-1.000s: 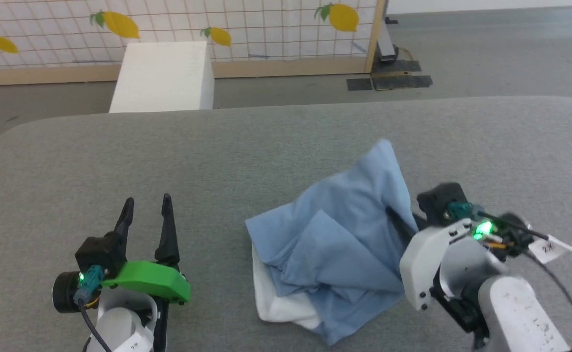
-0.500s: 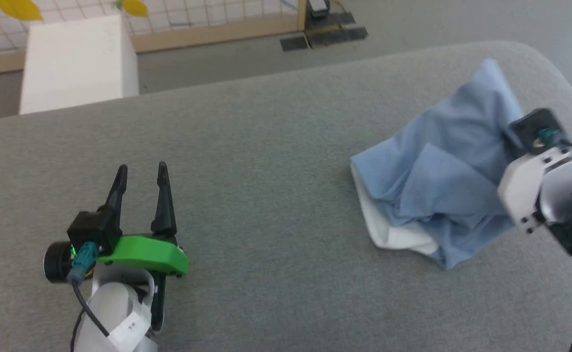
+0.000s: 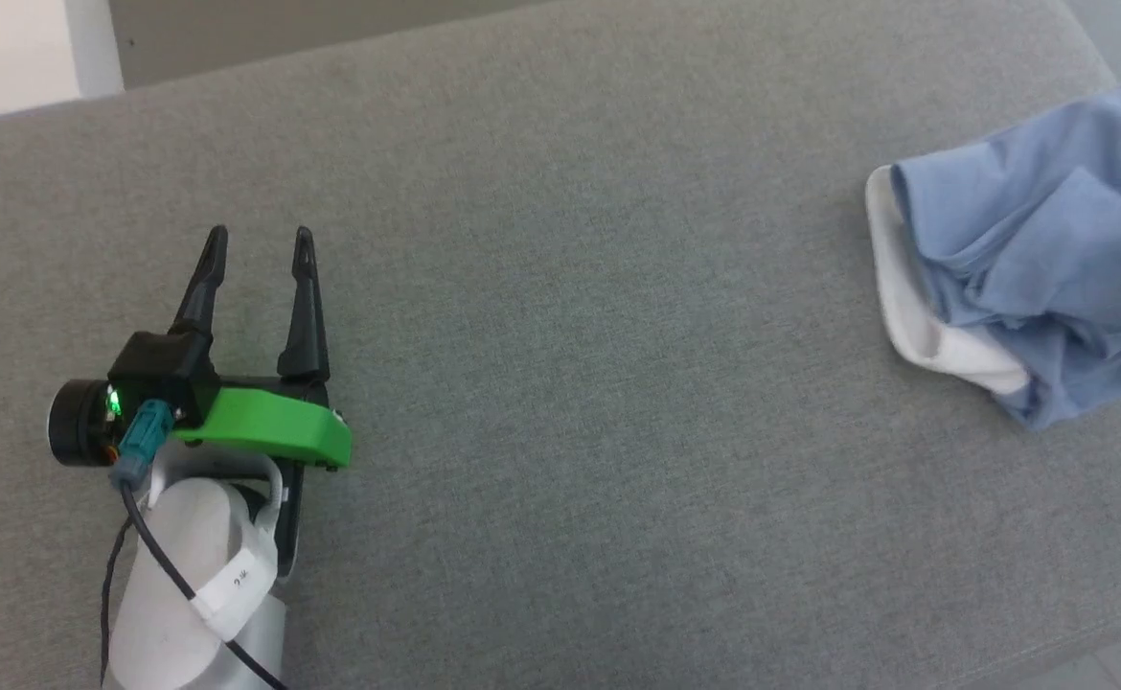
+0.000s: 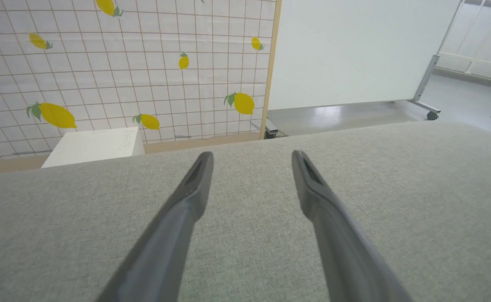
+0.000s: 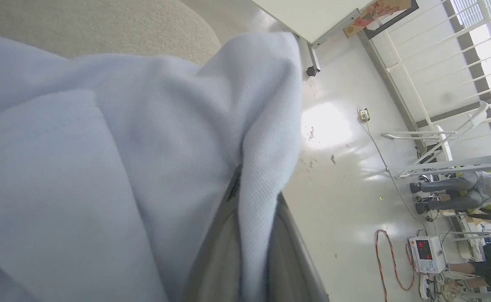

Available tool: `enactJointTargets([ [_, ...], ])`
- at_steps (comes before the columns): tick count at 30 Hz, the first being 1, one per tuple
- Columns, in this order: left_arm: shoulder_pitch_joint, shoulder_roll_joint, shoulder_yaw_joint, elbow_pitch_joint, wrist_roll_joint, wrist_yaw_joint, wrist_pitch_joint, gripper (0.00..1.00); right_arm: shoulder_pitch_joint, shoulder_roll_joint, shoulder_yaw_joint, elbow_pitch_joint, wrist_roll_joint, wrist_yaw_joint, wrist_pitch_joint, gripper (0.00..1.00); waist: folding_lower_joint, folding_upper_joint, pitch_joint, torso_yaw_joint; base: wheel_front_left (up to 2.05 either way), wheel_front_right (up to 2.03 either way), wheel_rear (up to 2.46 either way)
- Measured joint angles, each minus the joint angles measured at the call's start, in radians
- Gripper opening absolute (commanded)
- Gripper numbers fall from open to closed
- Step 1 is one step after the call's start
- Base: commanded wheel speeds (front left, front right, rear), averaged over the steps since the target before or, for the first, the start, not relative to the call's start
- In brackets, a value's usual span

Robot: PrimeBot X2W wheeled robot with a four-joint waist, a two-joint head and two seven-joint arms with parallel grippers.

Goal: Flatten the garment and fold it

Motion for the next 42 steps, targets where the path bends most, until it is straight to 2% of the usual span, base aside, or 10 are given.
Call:
enactJointTargets([
  [5, -0.01, 0.01, -0.013, -0.005, 0.001, 0.0, 0.005, 1.0, -0.054, 0.019, -0.126, 0.079, -0.088, 0.0, -0.066, 0.0, 0.0001, 0.0, 0.057, 0.005, 0.0, 0.0, 0.0],
  [10, -0.013, 0.011, -0.018, -0.004, 0.001, 0.0, 0.009, 1.0, -0.071, 0.051, -0.242, 0.132, -0.143, 0.0, -0.092, 0.0, 0.0001, 0.0, 0.082, 0.038, 0.0, 0.0, 0.0],
  [11, -0.013, 0.011, -0.018, -0.004, 0.001, 0.0, 0.01, 1.0, -0.072, 0.058, -0.262, 0.141, -0.152, 0.0, -0.097, 0.16, 0.0001, 0.0, 0.084, 0.047, 0.0, 0.0, 0.0],
  [12, -0.013, 0.011, -0.02, -0.002, 0.001, 0.001, 0.01, 1.0, -0.073, 0.064, -0.281, 0.149, -0.166, 0.0, -0.099, 0.5, 0.0001, 0.0, 0.085, 0.055, 0.0, 0.0, 0.0],
  [13, -0.013, 0.01, -0.021, -0.001, 0.001, 0.002, 0.01, 1.0, -0.074, 0.069, -0.303, 0.157, -0.175, 0.0, -0.099, 1.0, 0.0, 0.0, 0.085, 0.062, 0.0, 0.0, 0.0],
  [19, -0.007, 0.0, -0.022, 0.023, -0.012, 0.006, 0.003, 1.0, -0.071, 0.091, -0.37, 0.172, -0.184, 0.0, -0.187, 1.0, 0.0, 0.0, 0.045, 0.087, 0.0, 0.0, 0.0],
  [27, 0.064, -0.025, -0.017, 0.067, -0.055, 0.012, -0.002, 1.0, 0.007, 0.133, -0.343, 0.118, -0.082, 0.0, -0.276, 1.0, -0.0001, 0.0, -0.075, 0.105, 0.0, 0.0, 0.0],
  [34, 0.127, -0.046, -0.014, 0.064, -0.1, 0.012, -0.005, 1.0, 0.17, 0.214, -0.292, -0.063, 0.074, 0.0, -0.342, 1.0, -0.0001, 0.0, -0.191, 0.138, 0.0, 0.0, 0.0],
  [42, 0.173, -0.053, -0.019, 0.071, -0.117, 0.012, -0.005, 1.0, 0.378, 0.323, -0.201, -0.311, 0.17, 0.0, -0.372, 1.0, -0.0002, 0.0, -0.278, 0.209, 0.0, 0.0, 0.0],
])
